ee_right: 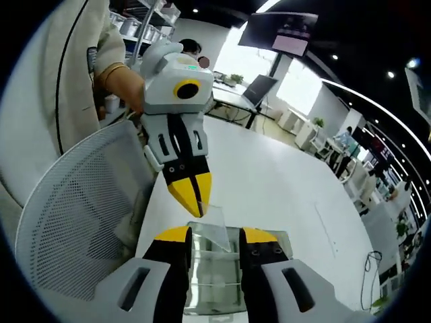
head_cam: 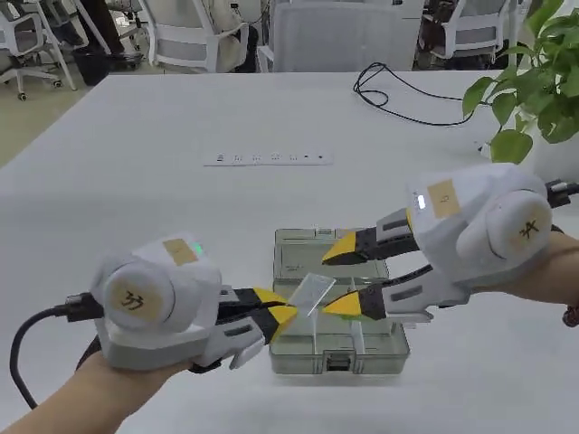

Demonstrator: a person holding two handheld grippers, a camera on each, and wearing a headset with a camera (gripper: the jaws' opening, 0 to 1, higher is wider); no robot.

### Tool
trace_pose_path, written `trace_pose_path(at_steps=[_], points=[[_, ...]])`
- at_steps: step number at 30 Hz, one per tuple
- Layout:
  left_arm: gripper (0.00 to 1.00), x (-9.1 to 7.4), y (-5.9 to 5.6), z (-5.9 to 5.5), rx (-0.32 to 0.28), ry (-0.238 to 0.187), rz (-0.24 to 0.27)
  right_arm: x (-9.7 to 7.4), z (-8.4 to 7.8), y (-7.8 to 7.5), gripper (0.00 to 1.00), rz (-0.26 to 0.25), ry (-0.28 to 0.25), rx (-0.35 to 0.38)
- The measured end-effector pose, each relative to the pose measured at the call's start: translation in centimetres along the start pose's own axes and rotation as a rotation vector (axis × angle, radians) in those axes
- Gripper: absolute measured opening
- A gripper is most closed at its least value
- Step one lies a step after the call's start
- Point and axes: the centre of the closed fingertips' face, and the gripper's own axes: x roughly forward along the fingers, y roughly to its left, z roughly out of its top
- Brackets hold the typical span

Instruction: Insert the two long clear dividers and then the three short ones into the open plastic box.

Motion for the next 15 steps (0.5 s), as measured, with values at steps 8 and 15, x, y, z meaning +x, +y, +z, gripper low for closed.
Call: trace_pose_path(at_steps=[8,15], points=[[0.0,0.3,-1.6,0.0,0.1,0.011,-0.1,0.1,-0.7,1.4,0.23,0.088,0.014,-0.006],[0.0,0.3,-2.9,0.1,0.169,0.014,-0.168,0.1,-0.8,3.1,0.17,0.179,0.006,-0.007]])
